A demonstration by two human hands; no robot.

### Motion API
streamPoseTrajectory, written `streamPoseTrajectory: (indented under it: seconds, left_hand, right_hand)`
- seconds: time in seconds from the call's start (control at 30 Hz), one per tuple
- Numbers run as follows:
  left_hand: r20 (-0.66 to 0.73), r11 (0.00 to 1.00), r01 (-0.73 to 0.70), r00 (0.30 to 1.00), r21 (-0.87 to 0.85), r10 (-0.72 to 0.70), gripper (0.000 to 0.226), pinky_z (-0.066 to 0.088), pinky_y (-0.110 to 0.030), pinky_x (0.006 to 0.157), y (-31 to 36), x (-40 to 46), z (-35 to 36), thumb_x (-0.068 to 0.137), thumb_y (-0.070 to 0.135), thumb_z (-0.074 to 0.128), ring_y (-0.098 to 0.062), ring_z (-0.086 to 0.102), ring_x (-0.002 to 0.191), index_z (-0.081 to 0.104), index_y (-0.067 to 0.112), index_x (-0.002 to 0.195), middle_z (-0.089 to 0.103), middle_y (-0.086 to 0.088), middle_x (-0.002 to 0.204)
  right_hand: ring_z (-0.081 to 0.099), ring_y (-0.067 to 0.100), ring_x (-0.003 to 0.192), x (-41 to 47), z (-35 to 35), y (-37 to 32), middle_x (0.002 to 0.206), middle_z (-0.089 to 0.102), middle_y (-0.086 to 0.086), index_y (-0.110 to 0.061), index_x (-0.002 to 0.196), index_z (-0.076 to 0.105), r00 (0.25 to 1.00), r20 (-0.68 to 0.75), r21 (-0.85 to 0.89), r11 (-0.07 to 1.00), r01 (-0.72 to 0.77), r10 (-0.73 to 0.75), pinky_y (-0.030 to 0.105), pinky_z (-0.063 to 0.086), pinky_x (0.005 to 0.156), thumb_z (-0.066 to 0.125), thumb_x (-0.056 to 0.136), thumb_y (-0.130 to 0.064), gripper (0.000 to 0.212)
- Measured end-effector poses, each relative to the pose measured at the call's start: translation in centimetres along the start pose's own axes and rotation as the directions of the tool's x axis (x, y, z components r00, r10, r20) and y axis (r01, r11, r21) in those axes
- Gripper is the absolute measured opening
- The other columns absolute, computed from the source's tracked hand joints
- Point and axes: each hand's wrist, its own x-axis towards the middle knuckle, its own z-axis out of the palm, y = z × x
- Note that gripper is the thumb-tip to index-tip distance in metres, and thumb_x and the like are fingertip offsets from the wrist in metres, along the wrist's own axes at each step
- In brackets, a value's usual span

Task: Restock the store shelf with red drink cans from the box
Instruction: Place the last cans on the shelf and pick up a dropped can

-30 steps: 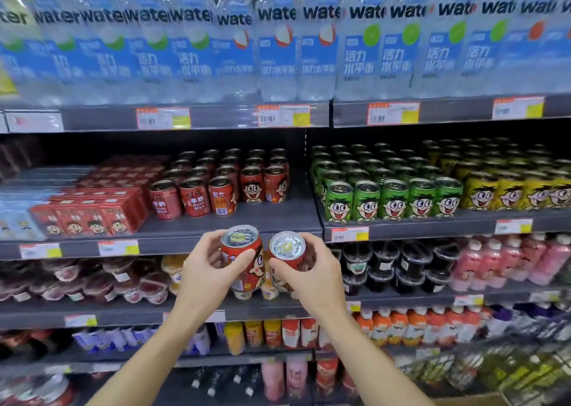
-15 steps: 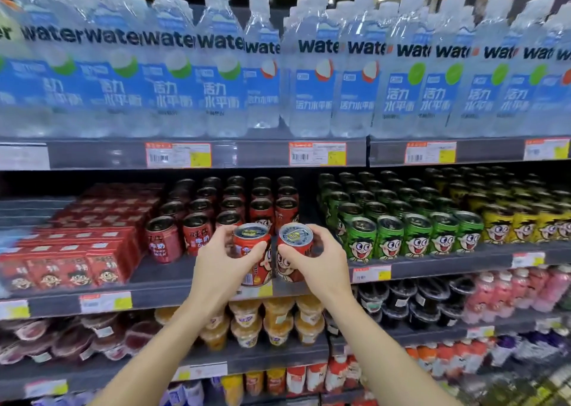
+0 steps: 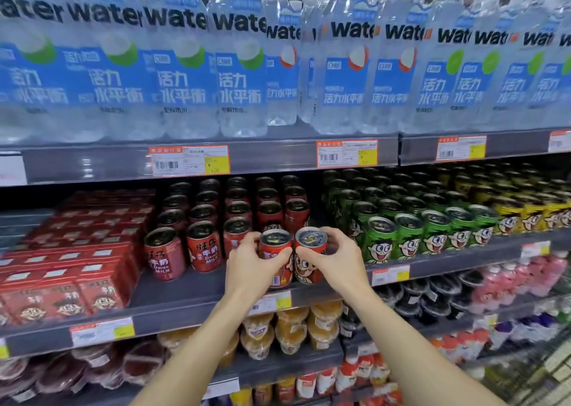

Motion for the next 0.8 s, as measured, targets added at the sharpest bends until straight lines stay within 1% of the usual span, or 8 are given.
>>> streamPoseTrajectory:
  seconds: [0.13,0.27,0.4,0.53,0.63,0.7,0.77,0.8]
  left_hand:
    - [-0.022,0.999,0.009,1.0,-0.052,-0.01,0.051,0.048,-0.018,0.078,0.7,-0.1,0.5,0.075,0.048,0.078,0.001,0.059,0.091,0.063,0.024,0.118,0.054,0.028,0.085]
    - [-0.033,0.998,0.022,0.999,-0.056,-0.024,0.035,0.041,-0.012,0.071,1.2,-0.1,1.0,0.078,0.04,0.078,0.009,0.054,0.082,0.061,0.028,0.105,0.052,0.03,0.083]
    - [-0.053,0.999,0.028,0.998,-0.038,-0.03,0.052,0.037,-0.001,0.064,1.3,-0.3,1.7,0.078,0.035,0.08,0.017,0.048,0.077,0.061,0.014,0.122,0.051,0.025,0.086]
    - [-0.052,0.997,0.019,0.998,-0.074,-0.023,0.059,0.037,0.005,0.062,0.6,-1.2,2.5,0.081,0.028,0.079,0.025,0.043,0.078,0.053,0.011,0.131,0.05,0.025,0.094]
    - [-0.065,0.998,0.028,0.997,-0.055,-0.032,0.054,0.038,0.004,0.066,0.5,-1.6,3.0,0.084,0.031,0.076,0.023,0.048,0.081,0.052,0.02,0.131,0.055,0.025,0.098]
    - [-0.072,0.999,0.033,0.997,-0.029,-0.035,0.045,0.047,-0.006,0.076,0.5,-1.7,3.2,0.083,0.038,0.075,0.01,0.061,0.087,0.054,0.033,0.123,0.068,0.016,0.1]
    - [-0.098,1.0,0.015,0.995,-0.009,-0.016,0.045,0.052,-0.021,0.087,0.1,-2.1,3.7,0.081,0.04,0.077,0.004,0.064,0.096,0.059,0.033,0.121,0.071,0.015,0.102]
    - [-0.123,1.0,0.009,0.992,-0.013,-0.01,0.05,0.052,-0.022,0.089,-0.2,-2.4,4.0,0.079,0.038,0.079,0.005,0.063,0.098,0.059,0.029,0.124,0.069,0.017,0.106]
  right_hand:
    - [0.062,0.0,0.099,0.7,-0.2,0.4,0.111,0.067,-0.011,-0.025,0.126,0.061,1.0,0.011,0.044,0.999,-0.019,0.018,0.024,0.052,0.085,0.086,0.068,-0.047,0.066]
    - [0.063,0.006,0.105,1.5,-0.2,0.7,0.118,0.066,-0.008,-0.023,0.131,0.059,0.999,0.049,0.066,0.998,-0.02,0.017,0.028,0.053,0.09,0.086,0.067,-0.049,0.073]
    - [0.064,0.007,0.104,2.4,-0.2,1.0,0.115,0.067,-0.008,-0.025,0.127,0.062,0.995,0.102,0.079,0.997,-0.011,0.003,0.027,0.055,0.087,0.084,0.065,-0.054,0.072]
    - [0.064,0.007,0.104,2.8,-0.4,1.5,0.114,0.068,-0.008,-0.022,0.127,0.062,0.99,0.139,0.11,0.994,0.002,-0.017,0.031,0.056,0.089,0.082,0.069,-0.052,0.068]
    - [0.066,0.006,0.1,3.3,-0.6,1.8,0.111,0.069,-0.008,-0.022,0.127,0.062,0.984,0.175,0.135,0.991,0.018,-0.041,0.03,0.057,0.086,0.083,0.072,-0.048,0.064]
    - [0.066,0.008,0.101,3.7,-0.8,1.8,0.112,0.07,-0.008,-0.021,0.125,0.063,0.979,0.197,0.128,0.991,0.033,-0.058,0.027,0.055,0.084,0.084,0.072,-0.046,0.062]
    - [0.064,0.009,0.104,3.7,-0.9,1.8,0.115,0.068,-0.007,-0.02,0.125,0.062,0.973,0.217,0.11,0.993,0.051,-0.074,0.021,0.05,0.081,0.085,0.073,-0.042,0.061]
    - [0.063,0.009,0.106,3.6,-1.0,1.8,0.117,0.067,-0.006,-0.019,0.127,0.061,0.972,0.223,0.111,0.993,0.051,-0.074,0.019,0.047,0.079,0.085,0.073,-0.041,0.062]
